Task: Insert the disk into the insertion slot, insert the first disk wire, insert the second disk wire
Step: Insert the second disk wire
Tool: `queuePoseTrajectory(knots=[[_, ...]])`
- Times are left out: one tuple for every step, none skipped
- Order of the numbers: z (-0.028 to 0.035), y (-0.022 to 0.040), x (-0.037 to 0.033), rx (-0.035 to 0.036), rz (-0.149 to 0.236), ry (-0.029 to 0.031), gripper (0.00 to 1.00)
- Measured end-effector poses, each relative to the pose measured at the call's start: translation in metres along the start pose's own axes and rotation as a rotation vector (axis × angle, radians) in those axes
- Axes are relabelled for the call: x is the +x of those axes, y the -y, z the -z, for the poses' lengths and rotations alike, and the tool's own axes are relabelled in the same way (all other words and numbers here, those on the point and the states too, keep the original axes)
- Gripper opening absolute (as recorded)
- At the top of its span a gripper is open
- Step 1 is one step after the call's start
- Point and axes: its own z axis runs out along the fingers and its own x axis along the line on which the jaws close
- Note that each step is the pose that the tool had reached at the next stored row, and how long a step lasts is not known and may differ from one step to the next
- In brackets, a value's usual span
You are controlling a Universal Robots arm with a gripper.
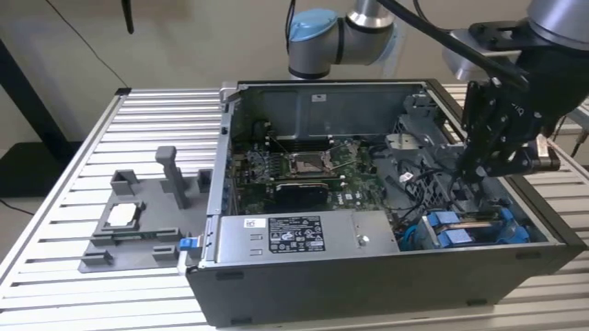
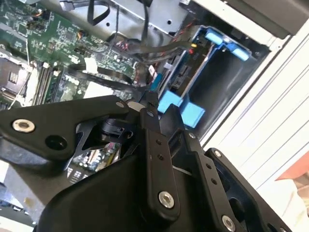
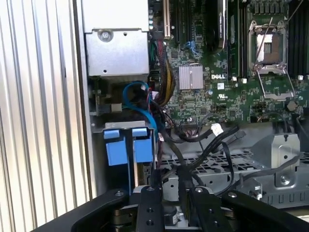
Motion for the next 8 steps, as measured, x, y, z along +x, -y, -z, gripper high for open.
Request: queuePoseTrajectory(knots=[[-0.0003,-0.0017,-0.0028,0.0021,0.001,-0.0035,0.29],[-0.0009,-0.003,-0.0053,0.0061,0.001,-0.0069,0.29],[-0.0018,-0.0042,-0.0079,0.0106,0.003,-0.0095,0.29],[-0.0028,-0.0053,-0.0099,0.0151,0.004,-0.0134,0.29],[-0.0037,-0.0064,-0.0116,0.0185,0.007,-0.0182,0.29],[-0.0046,-0.0073,-0.0132,0.0214,0.009,-0.023,0.29],[-0.0056,-0.0084,-0.0148,0.0241,0.012,-0.0273,0.29],[-0.0067,-0.0096,-0.0165,0.0266,0.014,-0.0315,0.29]])
